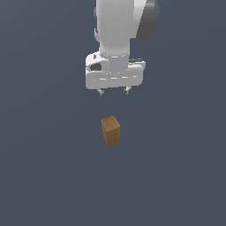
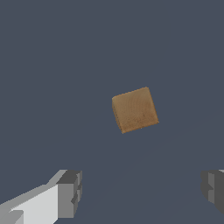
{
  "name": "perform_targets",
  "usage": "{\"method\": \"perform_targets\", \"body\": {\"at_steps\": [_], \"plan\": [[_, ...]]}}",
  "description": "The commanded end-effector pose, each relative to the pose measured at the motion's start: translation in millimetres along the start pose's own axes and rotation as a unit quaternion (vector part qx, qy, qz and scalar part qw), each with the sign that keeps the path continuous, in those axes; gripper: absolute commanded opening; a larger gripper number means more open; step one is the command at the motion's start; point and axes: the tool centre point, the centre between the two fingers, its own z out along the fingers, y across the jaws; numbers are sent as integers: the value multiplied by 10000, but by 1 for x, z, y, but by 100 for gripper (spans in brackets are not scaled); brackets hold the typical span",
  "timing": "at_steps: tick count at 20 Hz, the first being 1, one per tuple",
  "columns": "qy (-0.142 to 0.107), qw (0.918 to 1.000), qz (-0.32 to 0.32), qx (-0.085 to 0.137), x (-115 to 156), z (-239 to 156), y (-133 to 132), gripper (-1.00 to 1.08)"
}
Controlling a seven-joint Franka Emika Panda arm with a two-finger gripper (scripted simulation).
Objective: Pick up the object and move it to a goal position.
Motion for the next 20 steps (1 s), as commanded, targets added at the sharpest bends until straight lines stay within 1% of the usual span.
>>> {"method": "perform_targets", "body": {"at_steps": [1, 6, 11, 16, 20], "plan": [[-11, 9998, -194, 0, 8, 14, 3, 100], [-28, 9976, -691, 5, 28, 51, 11, 100], [-40, 9941, -1088, 14, 41, 83, 17, 100], [-46, 9912, -1325, 23, 48, 102, 21, 100], [-48, 9901, -1400, 26, 50, 109, 22, 100]]}}
